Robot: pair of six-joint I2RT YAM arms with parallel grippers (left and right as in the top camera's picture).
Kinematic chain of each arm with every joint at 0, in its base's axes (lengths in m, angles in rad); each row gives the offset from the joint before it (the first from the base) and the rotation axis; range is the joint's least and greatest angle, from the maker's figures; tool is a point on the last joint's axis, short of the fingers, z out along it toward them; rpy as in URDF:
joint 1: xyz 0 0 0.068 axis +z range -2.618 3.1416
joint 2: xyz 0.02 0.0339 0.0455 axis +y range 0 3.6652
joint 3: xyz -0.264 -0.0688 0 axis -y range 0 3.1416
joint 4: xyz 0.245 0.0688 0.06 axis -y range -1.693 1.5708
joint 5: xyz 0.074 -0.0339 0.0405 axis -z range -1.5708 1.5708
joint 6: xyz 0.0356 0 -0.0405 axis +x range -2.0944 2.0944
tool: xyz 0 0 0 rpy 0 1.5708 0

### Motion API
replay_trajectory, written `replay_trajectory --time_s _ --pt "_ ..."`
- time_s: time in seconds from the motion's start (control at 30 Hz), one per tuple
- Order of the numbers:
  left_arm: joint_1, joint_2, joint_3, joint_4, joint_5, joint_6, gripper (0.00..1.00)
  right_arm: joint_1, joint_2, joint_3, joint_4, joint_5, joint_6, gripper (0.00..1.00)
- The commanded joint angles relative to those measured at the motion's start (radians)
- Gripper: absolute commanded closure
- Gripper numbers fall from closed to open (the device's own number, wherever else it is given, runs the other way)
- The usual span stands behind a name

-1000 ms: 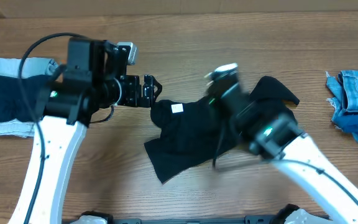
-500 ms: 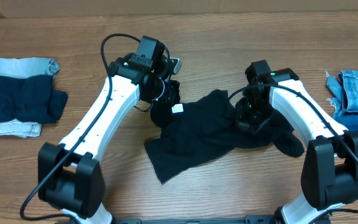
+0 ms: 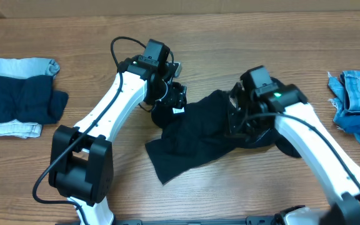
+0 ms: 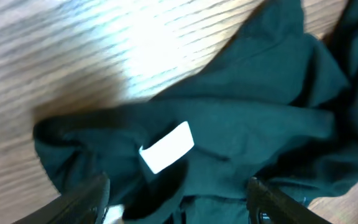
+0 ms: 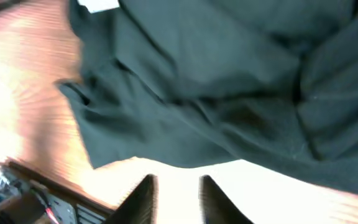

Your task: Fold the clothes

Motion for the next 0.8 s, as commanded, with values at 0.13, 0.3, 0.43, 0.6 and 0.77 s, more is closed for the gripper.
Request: replay_trajectory --time_s 0.13,0.3,0.43,0.6,0.77 --pt "-0.009 0.177 0.010 0.040 0.002 -0.128 0.41 -0.002 -0.113 0.022 0.071 -0.009 0.000 0.52" --pt "-0.003 0.220 0.027 0.119 0.044 -0.150 0.96 -0.002 -0.115 0.022 0.070 -0.009 0.000 0.52" --pt "0.029 0.217 0.217 0.068 0.035 -0.134 0.96 -0.002 -0.115 0.022 0.080 -0.005 -0.001 0.52" --pt "0.082 0.217 0.685 -0.153 0.004 0.006 0.96 -0.002 -0.115 0.022 0.087 0.062 0.000 0.52" --pt "0.074 0.217 0.818 -0.491 -0.191 0.033 0.96 -0.006 -0.115 0.021 0.103 0.111 0.000 0.50"
